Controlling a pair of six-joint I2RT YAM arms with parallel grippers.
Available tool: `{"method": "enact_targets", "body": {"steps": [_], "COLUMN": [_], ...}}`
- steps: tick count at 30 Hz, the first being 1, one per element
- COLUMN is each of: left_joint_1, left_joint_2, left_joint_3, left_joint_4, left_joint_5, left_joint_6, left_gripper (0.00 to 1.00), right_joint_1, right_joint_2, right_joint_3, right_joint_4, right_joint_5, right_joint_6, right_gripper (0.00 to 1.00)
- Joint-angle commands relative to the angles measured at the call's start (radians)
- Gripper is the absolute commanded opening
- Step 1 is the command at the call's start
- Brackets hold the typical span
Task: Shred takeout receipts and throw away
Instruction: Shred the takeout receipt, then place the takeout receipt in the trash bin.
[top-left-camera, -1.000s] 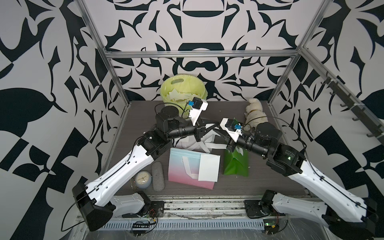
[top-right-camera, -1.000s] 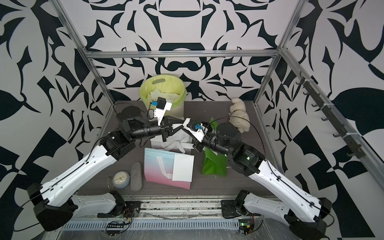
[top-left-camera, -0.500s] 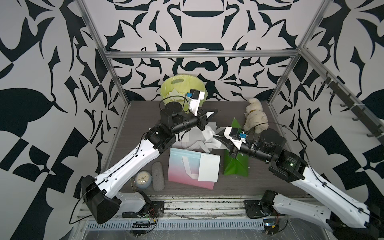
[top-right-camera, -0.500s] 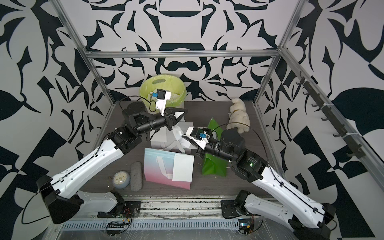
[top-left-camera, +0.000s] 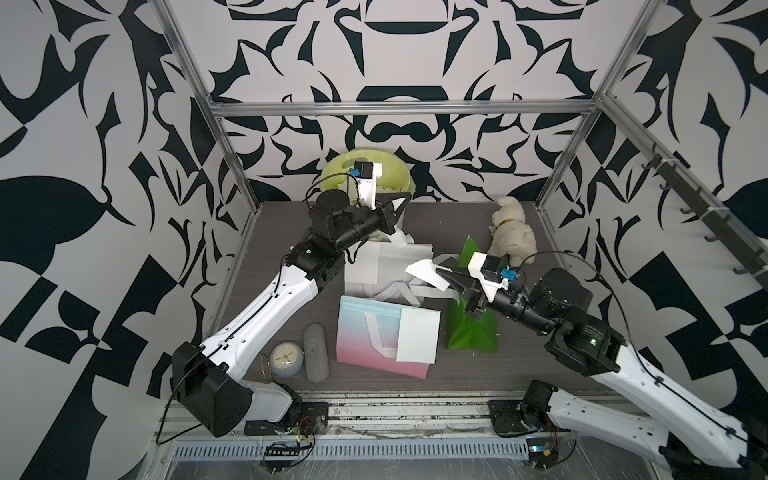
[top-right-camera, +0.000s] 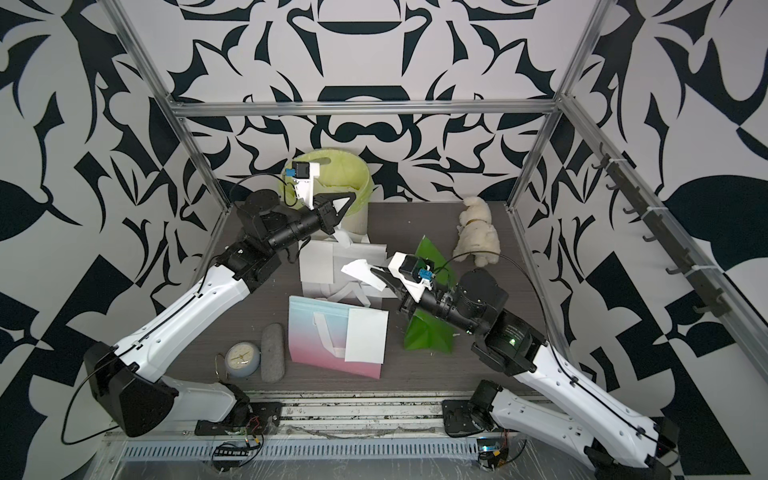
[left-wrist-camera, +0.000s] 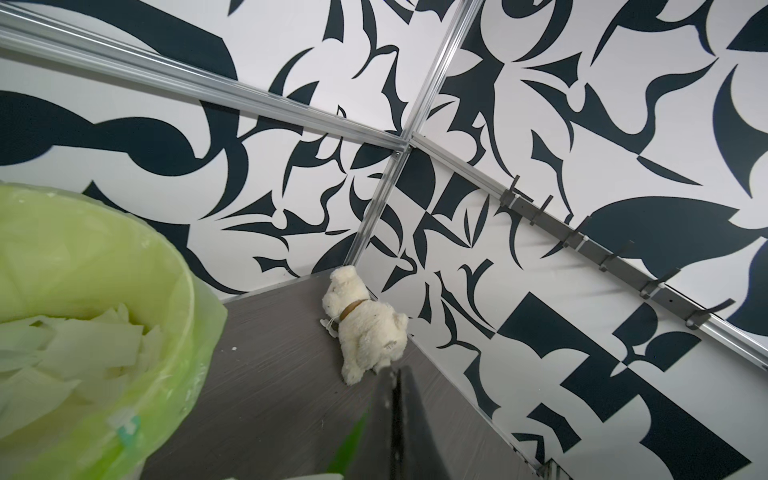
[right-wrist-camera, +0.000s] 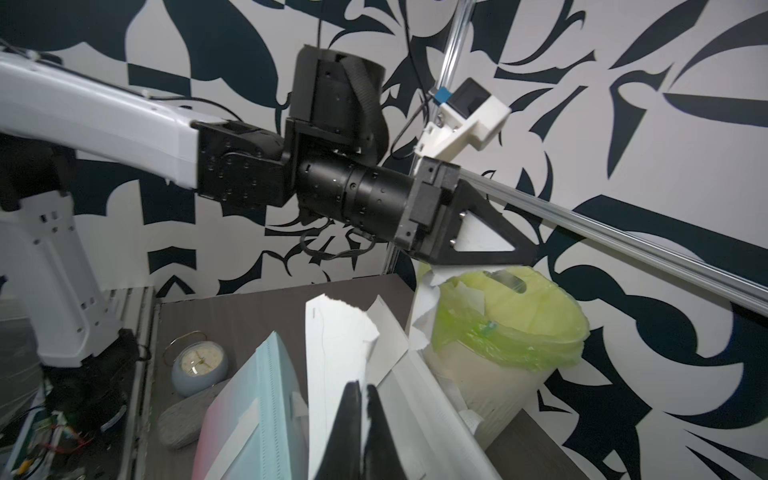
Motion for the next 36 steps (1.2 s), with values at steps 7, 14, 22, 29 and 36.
{"method": "enact_targets", "body": {"steps": [7, 14, 22, 29, 36], "left_joint_1": [0.187, 0.288, 0.311, 0.313, 0.312], "left_joint_2": [0.143, 0.362, 0.537, 0.534, 0.449], "left_joint_3": [0.144, 0.319, 0.465, 0.503, 0.482], "left_joint_4": [0.122, 0.154, 0.124, 0.02, -0.058], "left_joint_5": [-0.014, -0.012, -0.024, -0.088, -0.101], "left_joint_6": [0.021, 0.017, 0.08, 0.118, 0.109], "left_gripper": [0.0, 0.0, 0.02, 0.66, 0.79], "right_joint_1": [0.002, -0.044, -0.18, -0.234, -0.253], "right_joint_2": [0.277, 0.419, 0.505, 0.595, 0.688], "right_joint_3": [0.134, 0.23, 0.265, 0.322, 0.405], "right_joint_4": [0.255, 0.269, 0.304, 0.319, 0.329], "right_joint_5": [0.293, 0.288, 0.216, 0.192, 0.18], "right_joint_6": [0.023, 0.076, 0.211, 0.251, 0.27], "right_gripper": [0.0, 0.0, 0.0, 0.0, 0.0]}}
